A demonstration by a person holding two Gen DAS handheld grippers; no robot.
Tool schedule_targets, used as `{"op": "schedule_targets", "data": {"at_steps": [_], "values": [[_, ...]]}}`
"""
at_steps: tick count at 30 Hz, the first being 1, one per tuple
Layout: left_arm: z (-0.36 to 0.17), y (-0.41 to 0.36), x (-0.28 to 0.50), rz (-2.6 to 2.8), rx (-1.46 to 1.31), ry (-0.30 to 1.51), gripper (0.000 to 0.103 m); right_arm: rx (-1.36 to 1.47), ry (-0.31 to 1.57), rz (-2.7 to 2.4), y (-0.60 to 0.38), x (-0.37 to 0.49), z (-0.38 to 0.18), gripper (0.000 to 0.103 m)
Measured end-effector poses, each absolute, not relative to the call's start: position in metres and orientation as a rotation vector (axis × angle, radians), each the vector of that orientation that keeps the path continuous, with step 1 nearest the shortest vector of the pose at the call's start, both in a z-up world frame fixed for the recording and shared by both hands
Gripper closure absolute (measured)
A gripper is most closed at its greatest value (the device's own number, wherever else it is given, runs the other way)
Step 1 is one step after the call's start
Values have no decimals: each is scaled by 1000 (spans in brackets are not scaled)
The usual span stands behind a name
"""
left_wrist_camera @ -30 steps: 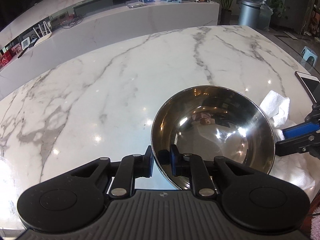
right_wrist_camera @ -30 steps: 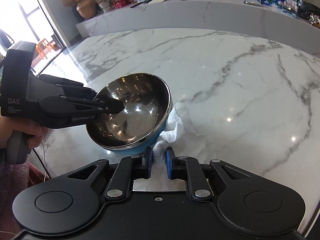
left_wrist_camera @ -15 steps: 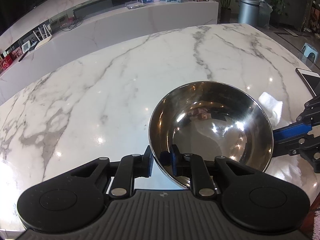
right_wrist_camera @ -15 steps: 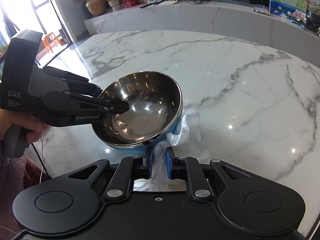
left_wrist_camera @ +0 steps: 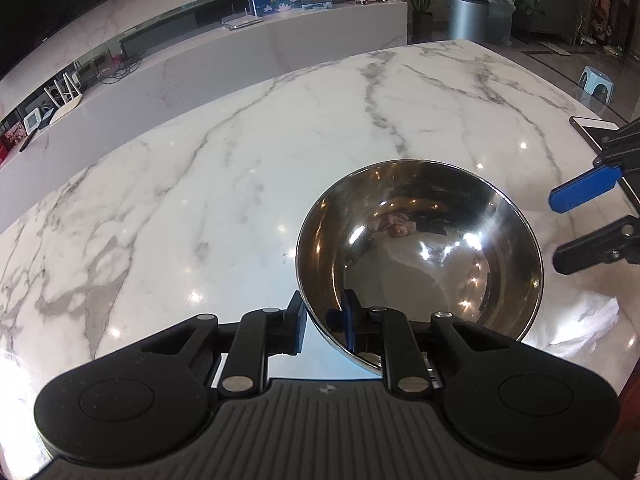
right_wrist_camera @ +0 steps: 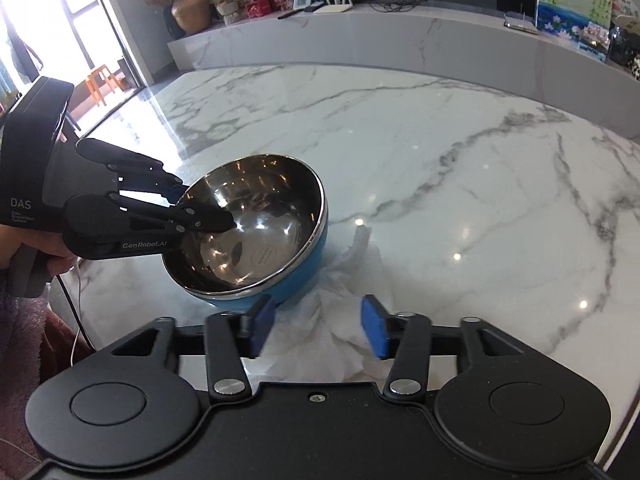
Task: Clean bowl
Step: 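Open the right gripper to release the tissue while the left gripper holds the bowl rim, then close the right gripper on the white tissue again beside the bowl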
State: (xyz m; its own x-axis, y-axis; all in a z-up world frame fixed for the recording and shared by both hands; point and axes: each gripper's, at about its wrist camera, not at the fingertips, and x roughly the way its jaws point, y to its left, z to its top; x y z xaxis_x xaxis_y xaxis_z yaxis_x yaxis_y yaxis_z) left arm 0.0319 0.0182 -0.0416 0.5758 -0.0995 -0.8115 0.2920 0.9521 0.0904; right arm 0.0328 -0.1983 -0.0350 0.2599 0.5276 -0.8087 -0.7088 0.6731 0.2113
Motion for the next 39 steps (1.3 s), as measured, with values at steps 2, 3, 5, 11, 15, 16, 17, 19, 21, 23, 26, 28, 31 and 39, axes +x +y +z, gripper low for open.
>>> {"op": "schedule_targets", "data": {"at_steps": [2,3,5,11,15,16,17,19,21,23,26,28,31,39], "values": [[-41,20,32,-232,210,939,85,-238,999,859,-199,29,-34,47],[-41,19,32,-232,210,941,85,-252,998,865,-199,28,-33,47],[-42,19,32,-234,211,947,85,-281,995,879,-199,24,-32,47],[-43,19,31,-242,216,955,82,-438,906,900,-180,12,-42,47],[-43,21,31,-247,214,952,82,-503,860,930,-174,12,-51,47],[-43,21,31,-250,215,950,82,-502,851,939,-174,14,-53,48],[-43,21,30,-254,217,948,82,-493,856,942,-175,17,-55,48],[-43,21,30,-266,227,945,82,-451,893,934,-176,24,-58,56],[-43,21,30,-274,237,943,82,-410,919,916,-178,29,-61,66],[-44,20,31,-277,244,942,82,-400,914,901,-179,31,-61,74],[-44,19,33,-278,252,940,82,-410,880,874,-181,32,-61,80],[-44,18,34,-278,251,942,82,-452,847,856,-183,32,-59,80],[-44,17,36,-276,260,943,82,-455,818,843,-191,37,-48,80],[-43,13,37,-316,321,938,82,-577,717,961,-198,53,-22,80]]}}
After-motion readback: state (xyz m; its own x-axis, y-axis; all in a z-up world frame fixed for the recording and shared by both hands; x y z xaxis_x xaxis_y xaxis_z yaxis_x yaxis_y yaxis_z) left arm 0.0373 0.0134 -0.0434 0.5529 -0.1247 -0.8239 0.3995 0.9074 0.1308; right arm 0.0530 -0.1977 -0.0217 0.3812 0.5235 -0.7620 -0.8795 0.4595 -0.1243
